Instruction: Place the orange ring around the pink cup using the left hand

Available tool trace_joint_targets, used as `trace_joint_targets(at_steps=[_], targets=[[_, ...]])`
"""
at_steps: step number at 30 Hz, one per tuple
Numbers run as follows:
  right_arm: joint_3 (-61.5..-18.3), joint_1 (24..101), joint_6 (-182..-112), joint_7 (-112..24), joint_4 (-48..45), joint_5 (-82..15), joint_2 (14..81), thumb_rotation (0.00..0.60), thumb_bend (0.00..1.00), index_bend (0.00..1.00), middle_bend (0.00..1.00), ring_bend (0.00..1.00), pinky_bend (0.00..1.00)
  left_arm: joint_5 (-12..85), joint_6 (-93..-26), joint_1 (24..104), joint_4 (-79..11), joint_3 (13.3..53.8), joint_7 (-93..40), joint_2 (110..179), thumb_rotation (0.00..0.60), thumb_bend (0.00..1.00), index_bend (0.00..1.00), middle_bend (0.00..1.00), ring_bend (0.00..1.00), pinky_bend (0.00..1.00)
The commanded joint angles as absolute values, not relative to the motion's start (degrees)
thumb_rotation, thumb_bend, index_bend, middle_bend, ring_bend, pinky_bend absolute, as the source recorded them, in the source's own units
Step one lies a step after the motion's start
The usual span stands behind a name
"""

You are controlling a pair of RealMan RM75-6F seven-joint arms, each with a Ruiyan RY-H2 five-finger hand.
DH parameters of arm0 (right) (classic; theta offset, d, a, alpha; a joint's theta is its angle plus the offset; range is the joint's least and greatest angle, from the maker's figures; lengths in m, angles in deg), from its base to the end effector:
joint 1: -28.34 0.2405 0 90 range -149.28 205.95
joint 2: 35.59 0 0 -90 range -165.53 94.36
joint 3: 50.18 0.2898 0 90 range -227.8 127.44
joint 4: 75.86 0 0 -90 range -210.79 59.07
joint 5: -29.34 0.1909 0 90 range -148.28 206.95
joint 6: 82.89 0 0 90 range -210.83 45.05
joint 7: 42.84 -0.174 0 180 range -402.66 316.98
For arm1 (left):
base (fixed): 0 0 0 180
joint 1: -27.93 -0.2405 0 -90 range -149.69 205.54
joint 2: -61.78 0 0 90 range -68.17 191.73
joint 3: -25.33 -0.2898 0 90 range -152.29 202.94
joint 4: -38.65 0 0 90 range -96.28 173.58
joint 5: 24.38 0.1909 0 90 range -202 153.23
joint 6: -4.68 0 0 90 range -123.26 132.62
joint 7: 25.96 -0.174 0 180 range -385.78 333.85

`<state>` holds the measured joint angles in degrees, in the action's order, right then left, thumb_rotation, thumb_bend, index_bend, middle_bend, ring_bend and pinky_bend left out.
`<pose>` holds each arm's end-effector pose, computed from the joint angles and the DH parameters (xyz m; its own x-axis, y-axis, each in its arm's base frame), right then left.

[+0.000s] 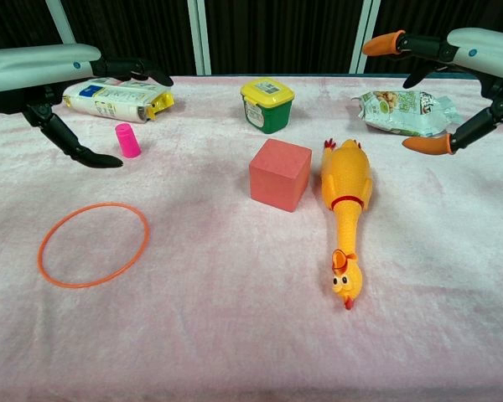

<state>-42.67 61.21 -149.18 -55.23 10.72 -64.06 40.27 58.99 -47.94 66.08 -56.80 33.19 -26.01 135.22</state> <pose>-0.1858 -0.3484 0.0821 0.2367 -0.1842 0.9540 -0.8405 -0.5313 0.1060 -0.1618 0.3517 0.0559 0.3866 0.3196 0.8651 0.8322 -0.5252 -0.1779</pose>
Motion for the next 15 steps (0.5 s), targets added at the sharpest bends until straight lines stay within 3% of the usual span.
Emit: trace_joint_targets(at_steps=[1,15], targets=[[-42.8,61.2,-149.7,-55.8,10.0,-63.9,40.4,0.600,0.23,0.00,0.00,0.00,0.18,58.7,-47.7,66.4,-56.6,33.0,-26.5,135.4,0.600,0.21,0.10,0.02,0.00,0.00],[-44.0,60.6,-150.8,-55.0,8.5,-63.7,40.8,0.600,0.23,0.00,0.00,0.00,0.18,58.3,-49.1,66.2,-57.3,32.5,-27.6,134.9,0.600,0.21,0.12,0.05,0.00,0.00]])
